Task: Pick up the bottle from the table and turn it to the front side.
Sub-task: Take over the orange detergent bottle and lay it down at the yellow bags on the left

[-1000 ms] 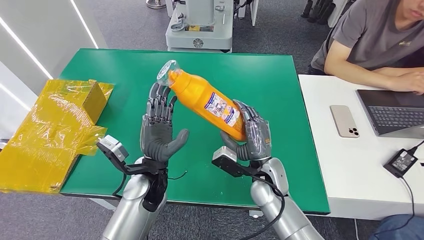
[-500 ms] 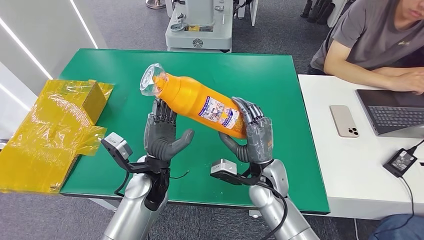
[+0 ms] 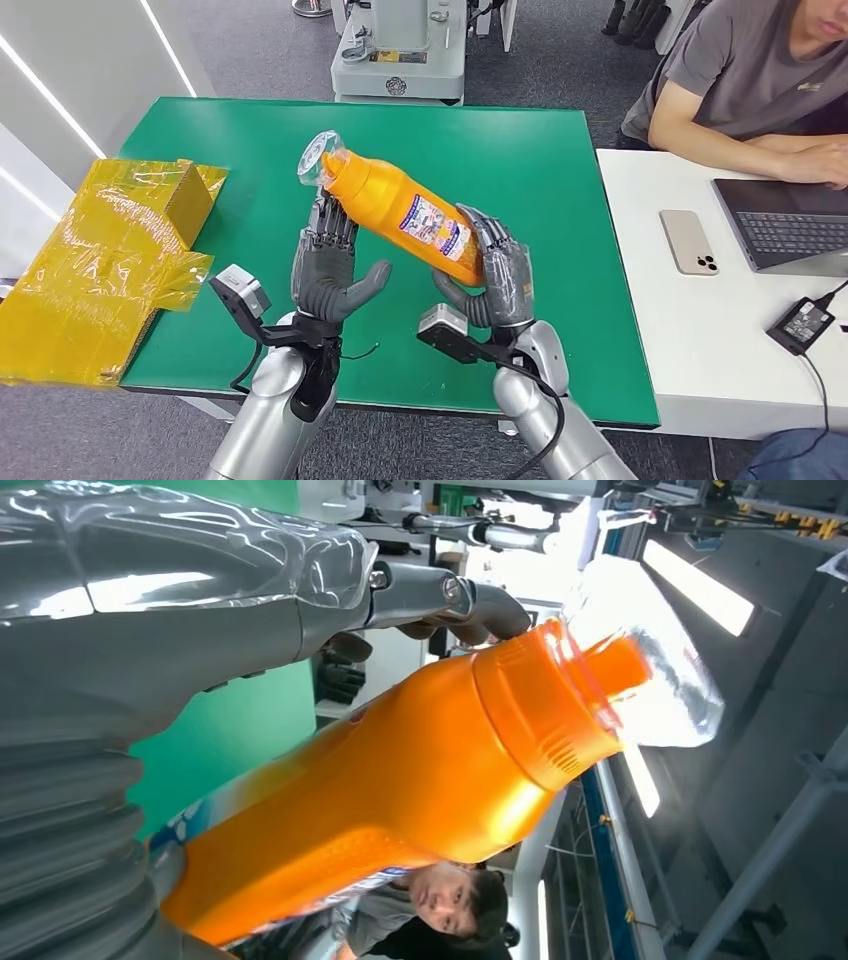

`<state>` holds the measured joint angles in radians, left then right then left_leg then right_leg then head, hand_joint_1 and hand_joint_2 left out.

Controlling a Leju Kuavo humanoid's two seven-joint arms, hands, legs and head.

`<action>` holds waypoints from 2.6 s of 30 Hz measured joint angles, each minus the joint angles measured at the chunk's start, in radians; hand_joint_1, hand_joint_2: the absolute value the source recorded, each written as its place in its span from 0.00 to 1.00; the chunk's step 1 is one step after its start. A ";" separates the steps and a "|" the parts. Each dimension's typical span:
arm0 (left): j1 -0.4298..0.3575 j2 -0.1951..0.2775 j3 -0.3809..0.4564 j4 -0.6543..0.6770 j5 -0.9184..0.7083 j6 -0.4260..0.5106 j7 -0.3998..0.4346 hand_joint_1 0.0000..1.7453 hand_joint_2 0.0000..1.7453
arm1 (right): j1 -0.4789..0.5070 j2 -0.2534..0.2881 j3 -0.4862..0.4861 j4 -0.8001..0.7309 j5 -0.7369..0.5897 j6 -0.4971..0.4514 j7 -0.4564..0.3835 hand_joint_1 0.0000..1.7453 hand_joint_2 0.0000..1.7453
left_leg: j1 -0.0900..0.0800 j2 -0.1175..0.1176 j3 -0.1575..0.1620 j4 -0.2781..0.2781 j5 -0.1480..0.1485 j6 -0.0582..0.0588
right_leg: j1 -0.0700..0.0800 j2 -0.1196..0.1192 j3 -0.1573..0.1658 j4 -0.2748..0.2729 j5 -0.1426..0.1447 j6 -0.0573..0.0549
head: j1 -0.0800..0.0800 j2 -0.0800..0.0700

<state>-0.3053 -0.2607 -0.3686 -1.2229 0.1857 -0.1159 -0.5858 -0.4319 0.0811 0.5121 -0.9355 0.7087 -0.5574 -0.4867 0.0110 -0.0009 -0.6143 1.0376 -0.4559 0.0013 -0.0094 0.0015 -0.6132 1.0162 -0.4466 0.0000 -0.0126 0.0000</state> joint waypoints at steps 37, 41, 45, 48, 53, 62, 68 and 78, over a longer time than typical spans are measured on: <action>-0.010 0.004 0.017 0.025 -0.008 -0.009 -0.010 0.00 1.00 | -0.046 -0.020 0.102 0.095 0.018 0.257 -0.001 1.00 1.00 | 0.000 0.000 0.000 0.000 0.000 0.000 | 0.000 0.000 0.000 0.000 0.000 0.000 | 0.000 0.000; -0.005 0.004 0.019 0.025 -0.013 -0.008 -0.009 0.00 1.00 | -0.047 -0.023 0.105 0.096 0.032 0.279 0.009 1.00 1.00 | 0.000 0.000 0.000 0.000 0.000 0.000 | 0.000 0.000 0.000 0.000 0.000 0.000 | 0.000 0.000; 0.001 0.003 0.022 0.025 -0.034 0.004 0.003 0.72 1.00 | -0.045 -0.025 0.105 0.094 0.047 0.296 0.019 1.00 1.00 | 0.000 0.000 0.000 0.000 0.000 0.000 | 0.000 0.000 0.000 0.000 0.000 0.000 | 0.000 0.000; 0.004 0.003 0.022 0.025 -0.041 0.011 0.005 1.00 1.00 | -0.043 -0.026 0.101 0.093 0.054 0.301 0.025 1.00 1.00 | 0.000 0.000 0.000 0.000 0.000 0.000 | 0.000 0.000 0.000 0.000 0.000 0.000 | 0.000 0.000; 0.004 0.003 0.022 0.025 -0.040 0.015 0.005 1.00 1.00 | -0.036 -0.029 0.093 0.092 0.059 0.300 0.030 1.00 1.00 | 0.000 0.000 0.000 0.000 0.000 0.000 | 0.000 0.000 0.000 0.000 0.000 0.000 | 0.000 0.000; 0.004 0.003 0.023 0.025 -0.027 0.020 0.006 1.00 1.00 | -0.020 -0.029 0.082 0.078 0.064 0.288 0.029 1.00 1.00 | 0.000 0.000 0.000 0.000 0.000 0.000 | 0.000 0.000 0.000 0.000 0.000 0.000 | 0.000 0.000; 0.004 0.003 0.023 0.025 -0.018 0.025 0.009 1.00 1.00 | -0.016 -0.029 0.082 0.075 0.064 0.284 0.029 1.00 1.00 | 0.000 0.000 0.000 0.000 0.000 0.000 | 0.000 0.000 0.000 0.000 0.000 0.000 | 0.000 0.000; 0.007 0.004 0.023 0.025 0.004 0.040 0.014 1.00 1.00 | 0.001 -0.031 0.084 0.036 0.016 0.237 0.014 0.00 1.00 | 0.000 0.000 -0.001 0.000 0.000 0.000 | 0.000 0.000 0.000 0.000 0.000 0.000 | 0.000 0.000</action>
<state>-0.2987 -0.2572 -0.3453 -1.1982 0.1895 -0.0762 -0.5721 -0.4313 0.0500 0.5962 -0.9000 0.7248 -0.3205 -0.4731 0.0110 -0.0011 -0.6149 1.0376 -0.4559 0.0013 -0.0094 0.0012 -0.6135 1.0163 -0.4466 0.0001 -0.0128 0.0000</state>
